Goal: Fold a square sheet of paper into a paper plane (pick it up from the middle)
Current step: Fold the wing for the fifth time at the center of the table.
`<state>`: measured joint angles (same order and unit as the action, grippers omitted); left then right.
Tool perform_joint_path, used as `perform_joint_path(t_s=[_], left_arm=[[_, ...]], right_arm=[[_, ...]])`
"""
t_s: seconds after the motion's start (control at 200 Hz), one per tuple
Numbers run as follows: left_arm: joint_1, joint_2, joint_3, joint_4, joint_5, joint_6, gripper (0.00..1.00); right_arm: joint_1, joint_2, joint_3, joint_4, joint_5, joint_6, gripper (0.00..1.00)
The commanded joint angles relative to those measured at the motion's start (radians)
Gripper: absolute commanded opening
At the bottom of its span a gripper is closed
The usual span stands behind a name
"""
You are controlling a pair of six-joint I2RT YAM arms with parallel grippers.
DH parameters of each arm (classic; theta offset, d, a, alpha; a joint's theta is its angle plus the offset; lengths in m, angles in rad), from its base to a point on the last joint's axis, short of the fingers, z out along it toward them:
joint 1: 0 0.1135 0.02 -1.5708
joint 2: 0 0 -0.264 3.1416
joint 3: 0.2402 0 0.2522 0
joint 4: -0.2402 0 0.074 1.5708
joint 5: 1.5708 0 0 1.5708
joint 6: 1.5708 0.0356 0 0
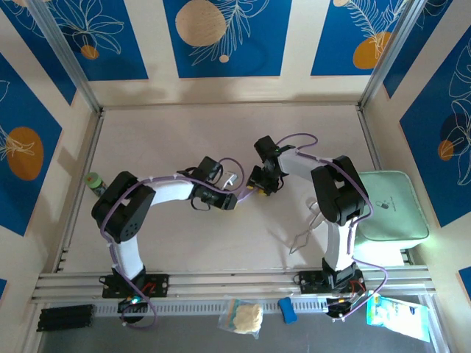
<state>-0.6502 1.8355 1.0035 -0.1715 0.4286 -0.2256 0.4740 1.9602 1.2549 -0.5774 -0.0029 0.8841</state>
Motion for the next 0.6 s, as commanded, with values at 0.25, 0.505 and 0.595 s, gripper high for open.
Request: perform_joint_path(t_s=[0.25, 0.505, 0.595], left_arm=[[-0.011, 0.047, 0.022, -0.088, -0.015, 0.012, 0.26], [-0.011, 0.054, 0.014, -0.059, -0.035, -0.041, 0.19], [-0.011, 0.051, 0.01, -0.051, -0.047, -0.058, 0.17]], right_arm=[[-0.003, 0.138, -0.059, 0.033, 0.118, 0.004, 0.38], [-0.002, 0.146, -0.058, 0.03, 0.121, 0.004, 0.37], [-0.003, 0.152, -0.056, 0.026, 0.121, 0.002, 0.37]])
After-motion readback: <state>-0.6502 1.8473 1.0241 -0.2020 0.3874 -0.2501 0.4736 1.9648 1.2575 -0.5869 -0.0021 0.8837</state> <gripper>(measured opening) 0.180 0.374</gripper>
